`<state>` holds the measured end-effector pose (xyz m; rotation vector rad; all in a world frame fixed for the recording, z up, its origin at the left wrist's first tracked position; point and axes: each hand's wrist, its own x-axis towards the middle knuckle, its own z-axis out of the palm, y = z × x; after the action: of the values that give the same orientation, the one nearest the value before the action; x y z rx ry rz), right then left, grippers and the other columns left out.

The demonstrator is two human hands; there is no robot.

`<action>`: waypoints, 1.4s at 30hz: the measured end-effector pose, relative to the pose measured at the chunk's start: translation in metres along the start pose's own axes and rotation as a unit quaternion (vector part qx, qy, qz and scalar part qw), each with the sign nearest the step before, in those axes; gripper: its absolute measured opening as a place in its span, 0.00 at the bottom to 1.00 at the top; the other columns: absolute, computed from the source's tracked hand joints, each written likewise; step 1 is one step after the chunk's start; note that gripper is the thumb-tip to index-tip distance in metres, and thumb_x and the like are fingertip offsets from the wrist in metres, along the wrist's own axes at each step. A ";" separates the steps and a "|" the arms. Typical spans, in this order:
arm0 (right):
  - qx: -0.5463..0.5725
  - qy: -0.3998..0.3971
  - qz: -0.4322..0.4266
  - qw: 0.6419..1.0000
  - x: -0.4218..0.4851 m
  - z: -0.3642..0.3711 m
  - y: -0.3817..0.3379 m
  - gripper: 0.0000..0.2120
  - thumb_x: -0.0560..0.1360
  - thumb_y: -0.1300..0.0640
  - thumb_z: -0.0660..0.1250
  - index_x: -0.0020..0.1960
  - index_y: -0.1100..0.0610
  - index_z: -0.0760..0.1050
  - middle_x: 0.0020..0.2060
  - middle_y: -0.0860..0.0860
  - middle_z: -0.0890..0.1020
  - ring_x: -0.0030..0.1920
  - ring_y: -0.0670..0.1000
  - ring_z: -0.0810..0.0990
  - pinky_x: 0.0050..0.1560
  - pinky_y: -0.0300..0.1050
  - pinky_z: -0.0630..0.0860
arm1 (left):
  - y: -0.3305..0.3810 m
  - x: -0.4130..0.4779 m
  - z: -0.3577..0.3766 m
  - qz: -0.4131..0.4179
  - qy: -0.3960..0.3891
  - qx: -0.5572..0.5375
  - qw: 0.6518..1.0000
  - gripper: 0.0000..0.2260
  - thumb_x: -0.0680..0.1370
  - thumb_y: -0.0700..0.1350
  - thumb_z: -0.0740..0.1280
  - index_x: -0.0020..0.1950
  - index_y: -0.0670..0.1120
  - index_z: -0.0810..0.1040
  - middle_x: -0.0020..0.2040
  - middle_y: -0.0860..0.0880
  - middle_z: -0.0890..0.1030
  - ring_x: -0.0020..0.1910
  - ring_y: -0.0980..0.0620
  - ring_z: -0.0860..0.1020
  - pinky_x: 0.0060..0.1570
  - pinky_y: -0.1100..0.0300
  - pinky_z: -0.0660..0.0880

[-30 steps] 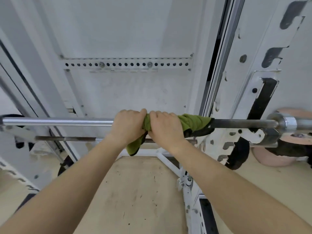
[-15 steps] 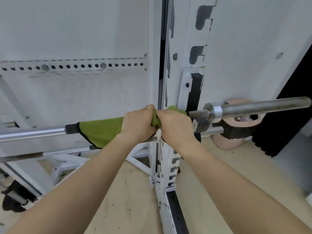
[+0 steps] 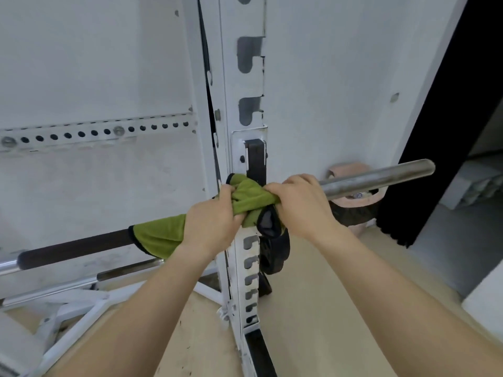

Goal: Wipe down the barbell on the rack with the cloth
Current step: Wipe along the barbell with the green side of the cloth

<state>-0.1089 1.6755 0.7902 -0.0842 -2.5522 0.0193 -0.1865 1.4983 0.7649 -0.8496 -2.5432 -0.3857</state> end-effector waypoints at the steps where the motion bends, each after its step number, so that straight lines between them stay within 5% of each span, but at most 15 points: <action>1: -0.007 -0.017 0.012 1.000 0.008 -0.002 -0.003 0.20 0.71 0.61 0.62 0.58 0.45 0.80 0.42 0.51 0.84 0.53 0.57 0.78 0.60 0.50 0.65 | 0.000 0.004 -0.001 -0.001 -0.015 0.001 1.000 0.19 0.80 0.59 0.56 0.64 0.48 0.65 0.36 0.53 0.75 0.31 0.48 0.70 0.28 0.55 0.61; 7: 0.010 -0.005 0.068 0.998 0.025 0.011 -0.013 0.17 0.73 0.64 0.62 0.56 0.49 0.80 0.50 0.51 0.80 0.53 0.59 0.75 0.48 0.52 0.66 | 0.003 0.016 0.002 -0.018 -0.042 0.001 0.999 0.13 0.81 0.54 0.58 0.61 0.49 0.63 0.32 0.53 0.68 0.31 0.44 0.71 0.31 0.54 0.65; 10: 0.034 0.021 0.082 0.996 0.015 0.012 -0.009 0.16 0.73 0.64 0.63 0.56 0.50 0.81 0.49 0.52 0.80 0.52 0.59 0.75 0.46 0.50 0.66 | 0.004 0.015 -0.007 -0.033 -0.040 -0.066 0.997 0.12 0.80 0.53 0.60 0.62 0.51 0.67 0.37 0.49 0.76 0.34 0.44 0.71 0.33 0.54 0.66; 13: 0.175 0.077 0.158 0.969 -0.010 0.004 -0.014 0.16 0.71 0.65 0.65 0.54 0.49 0.81 0.48 0.49 0.80 0.52 0.53 0.77 0.46 0.47 0.71 | 0.010 0.007 -0.021 -0.037 -0.001 -0.180 0.983 0.10 0.78 0.56 0.64 0.58 0.56 0.74 0.40 0.51 0.82 0.37 0.45 0.75 0.35 0.54 0.70; 16: 0.381 0.153 0.292 0.864 -0.036 0.003 -0.023 0.14 0.72 0.63 0.66 0.50 0.45 0.77 0.49 0.45 0.82 0.51 0.47 0.79 0.54 0.47 0.76 | 0.036 0.009 -0.031 -0.035 0.037 -0.226 0.973 0.10 0.75 0.59 0.66 0.55 0.59 0.77 0.40 0.55 0.83 0.38 0.49 0.78 0.39 0.55 0.74; 20: 0.637 0.157 0.431 0.620 -0.055 -0.006 -0.025 0.04 0.79 0.54 0.66 0.52 0.46 0.76 0.49 0.48 0.83 0.48 0.49 0.83 0.45 0.55 0.85 | 0.080 0.012 -0.031 -0.014 0.090 -0.190 0.977 0.13 0.73 0.60 0.68 0.55 0.58 0.79 0.40 0.55 0.84 0.39 0.50 0.80 0.39 0.56 0.74; 22: 0.706 0.136 0.441 0.537 -0.060 -0.011 -0.016 0.05 0.81 0.54 0.64 0.52 0.45 0.77 0.47 0.48 0.85 0.48 0.50 0.85 0.43 0.55 0.85 | 0.102 0.016 -0.024 -0.002 0.104 -0.183 0.978 0.15 0.72 0.61 0.68 0.56 0.59 0.77 0.42 0.57 0.83 0.40 0.54 0.79 0.39 0.57 0.73; 27: 0.785 0.055 0.486 0.381 -0.071 -0.005 0.029 0.10 0.81 0.55 0.63 0.60 0.54 0.78 0.52 0.57 0.85 0.52 0.58 0.84 0.44 0.55 0.84 | 0.135 0.038 0.016 0.004 -0.028 -0.042 0.999 0.32 0.73 0.66 0.62 0.74 0.54 0.64 0.69 0.51 0.72 0.64 0.48 0.73 0.53 0.52 0.75; 32: 0.773 -0.004 0.483 0.410 -0.092 0.015 0.049 0.11 0.81 0.63 0.59 0.56 0.53 0.77 0.51 0.58 0.85 0.52 0.60 0.85 0.44 0.54 0.84 | 0.147 0.031 0.025 -0.024 -0.050 0.015 0.998 0.38 0.71 0.65 0.66 0.78 0.56 0.58 0.77 0.48 0.62 0.72 0.45 0.67 0.62 0.50 0.73; 37: 0.774 -0.122 0.480 0.394 -0.088 0.036 0.044 0.13 0.79 0.63 0.62 0.62 0.53 0.75 0.56 0.57 0.82 0.56 0.58 0.82 0.52 0.54 0.82 | 0.132 0.016 0.010 -0.036 -0.025 0.087 0.995 0.33 0.75 0.58 0.65 0.77 0.60 0.55 0.71 0.57 0.72 0.52 0.48 0.79 0.42 0.54 0.78; 42: 0.772 -0.213 0.469 0.373 -0.063 0.037 0.027 0.10 0.80 0.50 0.66 0.60 0.51 0.78 0.55 0.51 0.84 0.58 0.54 0.82 0.56 0.52 0.80 | 0.139 0.028 0.016 -0.065 -0.050 0.108 0.991 0.31 0.77 0.45 0.59 0.79 0.51 0.53 0.64 0.50 0.78 0.46 0.43 0.80 0.41 0.49 0.78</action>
<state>-0.0758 1.6988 0.7234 -0.7760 -1.3131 2.9166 -0.1253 1.6266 0.7817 -0.6395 -2.6804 -0.1049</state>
